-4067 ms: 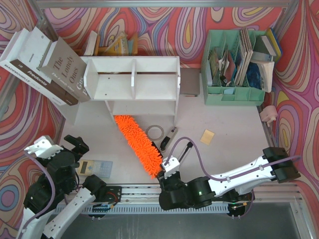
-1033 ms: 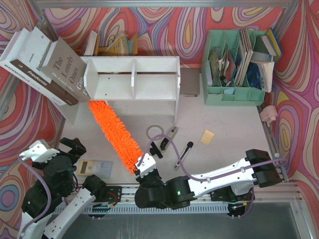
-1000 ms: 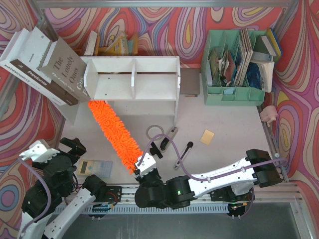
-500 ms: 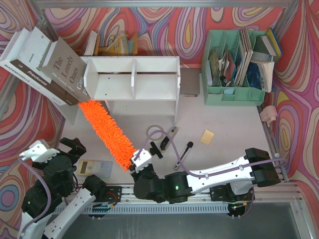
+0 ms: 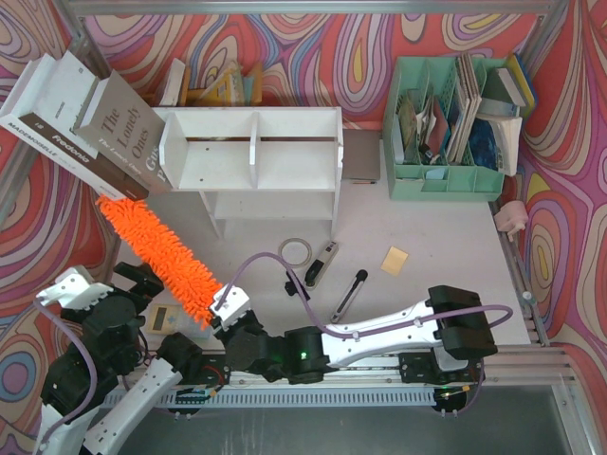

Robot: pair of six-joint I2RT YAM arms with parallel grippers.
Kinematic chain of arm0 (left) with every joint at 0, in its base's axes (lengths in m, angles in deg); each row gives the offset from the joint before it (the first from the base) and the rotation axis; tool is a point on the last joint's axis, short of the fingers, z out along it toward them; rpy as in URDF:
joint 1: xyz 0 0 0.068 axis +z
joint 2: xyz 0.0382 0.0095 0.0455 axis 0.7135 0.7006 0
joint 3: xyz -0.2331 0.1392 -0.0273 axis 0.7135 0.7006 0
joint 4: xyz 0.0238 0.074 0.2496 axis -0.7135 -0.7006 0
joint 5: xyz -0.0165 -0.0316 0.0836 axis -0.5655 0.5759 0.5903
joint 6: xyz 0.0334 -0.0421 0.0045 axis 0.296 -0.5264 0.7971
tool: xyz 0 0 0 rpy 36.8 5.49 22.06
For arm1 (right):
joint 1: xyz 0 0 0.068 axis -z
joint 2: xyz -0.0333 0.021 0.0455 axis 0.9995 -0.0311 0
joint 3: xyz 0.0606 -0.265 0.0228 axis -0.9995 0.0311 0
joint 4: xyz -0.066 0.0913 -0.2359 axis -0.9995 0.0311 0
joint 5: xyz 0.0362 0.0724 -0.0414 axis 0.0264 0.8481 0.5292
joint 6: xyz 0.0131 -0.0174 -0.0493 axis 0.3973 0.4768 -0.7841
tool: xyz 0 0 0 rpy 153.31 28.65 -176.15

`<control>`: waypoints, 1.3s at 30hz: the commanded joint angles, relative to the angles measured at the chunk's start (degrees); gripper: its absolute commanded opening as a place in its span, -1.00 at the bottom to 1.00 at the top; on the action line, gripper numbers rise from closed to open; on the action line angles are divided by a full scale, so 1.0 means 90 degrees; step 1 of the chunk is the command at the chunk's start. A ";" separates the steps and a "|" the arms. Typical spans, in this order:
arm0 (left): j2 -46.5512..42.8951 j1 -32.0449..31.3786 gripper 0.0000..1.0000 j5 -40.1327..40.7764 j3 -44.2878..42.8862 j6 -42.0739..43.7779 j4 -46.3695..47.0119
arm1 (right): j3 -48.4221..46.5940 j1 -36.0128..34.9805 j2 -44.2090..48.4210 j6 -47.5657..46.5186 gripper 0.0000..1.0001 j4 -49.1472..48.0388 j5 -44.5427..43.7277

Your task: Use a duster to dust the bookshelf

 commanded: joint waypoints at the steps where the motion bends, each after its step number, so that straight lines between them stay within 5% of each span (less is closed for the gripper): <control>1: -0.0099 -0.0027 0.97 0.0149 0.0016 -0.0031 -0.0117 | -0.0457 0.0151 -0.0132 -0.0163 -1.00 -0.0579 -0.0258; 10: -0.0130 -0.0027 0.97 0.0121 0.0028 -0.0022 -0.0103 | -0.0249 0.0209 0.0137 0.1576 -1.00 0.0464 -0.1998; 25: -0.0150 -0.0027 0.96 0.0108 0.0030 -0.0019 -0.0080 | -0.0915 0.0178 -0.0805 0.1403 -1.00 0.0001 -0.0762; 33: -0.0159 -0.0027 0.97 0.0113 0.0032 -0.0020 -0.0099 | -0.1815 0.0132 -0.1457 0.2023 -1.00 0.0480 -0.1659; 39: -0.0179 -0.0027 0.97 0.0105 0.0035 -0.0013 -0.0073 | -0.1996 0.0132 -0.1392 0.3536 -1.00 0.1658 -0.2518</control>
